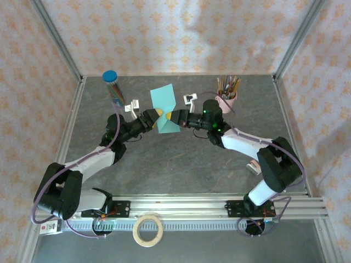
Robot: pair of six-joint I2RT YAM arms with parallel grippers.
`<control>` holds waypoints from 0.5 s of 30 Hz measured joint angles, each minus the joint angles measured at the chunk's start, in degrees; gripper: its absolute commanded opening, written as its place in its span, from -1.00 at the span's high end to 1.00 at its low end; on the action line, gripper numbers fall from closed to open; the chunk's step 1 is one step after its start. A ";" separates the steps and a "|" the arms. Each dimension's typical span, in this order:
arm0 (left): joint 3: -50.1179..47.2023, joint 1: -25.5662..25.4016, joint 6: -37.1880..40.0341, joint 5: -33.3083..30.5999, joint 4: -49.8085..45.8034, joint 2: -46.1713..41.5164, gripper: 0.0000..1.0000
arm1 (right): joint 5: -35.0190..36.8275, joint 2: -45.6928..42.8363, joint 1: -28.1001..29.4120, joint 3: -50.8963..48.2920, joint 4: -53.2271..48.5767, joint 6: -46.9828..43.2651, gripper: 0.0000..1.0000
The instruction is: Fold a paper plane with a square sheet of paper (pick it up from the middle)
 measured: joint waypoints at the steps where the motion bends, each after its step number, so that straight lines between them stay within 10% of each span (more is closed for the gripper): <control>1: 0.00 0.00 0.22 0.00 0.00 0.00 0.10 | 0.00 0.00 -0.02 -0.02 0.00 0.02 0.89; 15: 0.02 0.00 2.82 0.20 -0.68 0.02 0.62 | -0.02 0.00 -0.50 -0.04 -0.07 0.46 0.79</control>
